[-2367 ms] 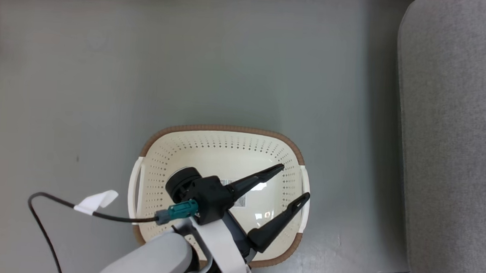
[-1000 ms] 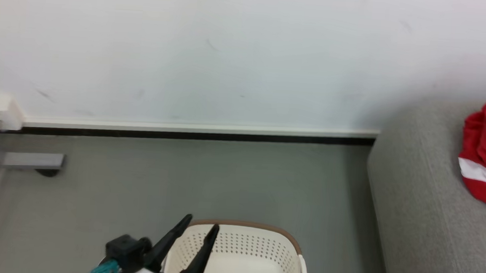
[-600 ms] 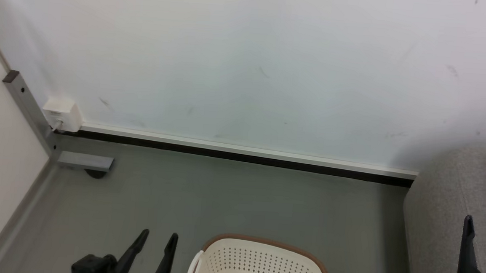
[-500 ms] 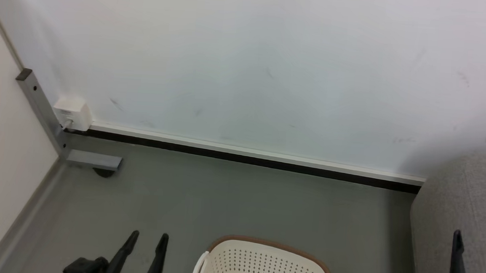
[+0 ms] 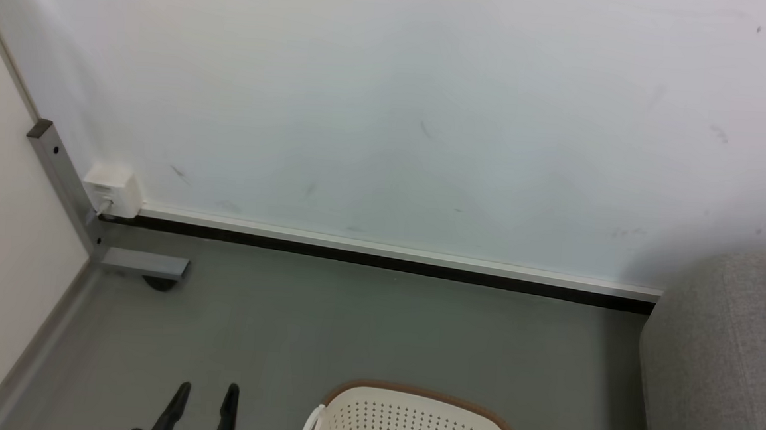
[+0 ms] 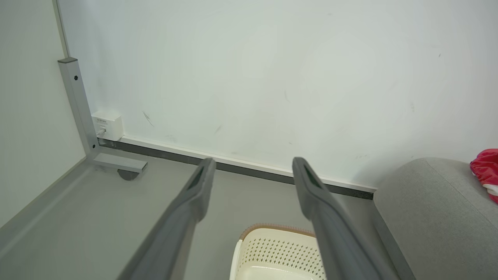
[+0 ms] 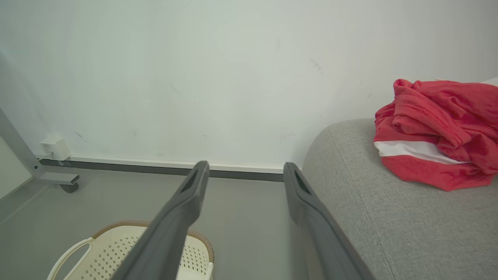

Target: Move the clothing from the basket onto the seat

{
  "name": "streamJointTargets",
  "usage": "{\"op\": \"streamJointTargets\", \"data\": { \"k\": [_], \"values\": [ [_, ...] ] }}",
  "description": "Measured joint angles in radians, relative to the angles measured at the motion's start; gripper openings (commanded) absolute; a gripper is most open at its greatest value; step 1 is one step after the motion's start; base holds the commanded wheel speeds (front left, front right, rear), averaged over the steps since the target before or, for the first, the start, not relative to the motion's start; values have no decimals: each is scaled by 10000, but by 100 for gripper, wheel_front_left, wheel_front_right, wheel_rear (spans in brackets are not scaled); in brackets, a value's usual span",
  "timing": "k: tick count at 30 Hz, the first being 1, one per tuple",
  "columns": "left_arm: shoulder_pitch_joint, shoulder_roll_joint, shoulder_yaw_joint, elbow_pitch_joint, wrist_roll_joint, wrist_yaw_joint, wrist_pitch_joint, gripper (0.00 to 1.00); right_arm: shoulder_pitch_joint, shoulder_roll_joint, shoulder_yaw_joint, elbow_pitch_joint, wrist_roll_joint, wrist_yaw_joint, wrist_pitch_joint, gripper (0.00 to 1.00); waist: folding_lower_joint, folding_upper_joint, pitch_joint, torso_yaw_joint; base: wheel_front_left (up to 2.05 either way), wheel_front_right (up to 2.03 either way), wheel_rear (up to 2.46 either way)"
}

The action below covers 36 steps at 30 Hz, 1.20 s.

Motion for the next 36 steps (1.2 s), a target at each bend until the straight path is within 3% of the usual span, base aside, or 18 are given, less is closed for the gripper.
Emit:
{"op": "streamJointTargets", "data": {
  "k": [11,36],
  "values": [
    [72,-441,495,98,564,-546,0,100,48,0,242,59,42,-2,0,100,1,0,-30,-396,0,0,0],
    [67,-535,407,232,627,-614,0,100,39,0,314,148,73,-2,0,100,1,0,-115,-452,0,0,0]
  ]
}}
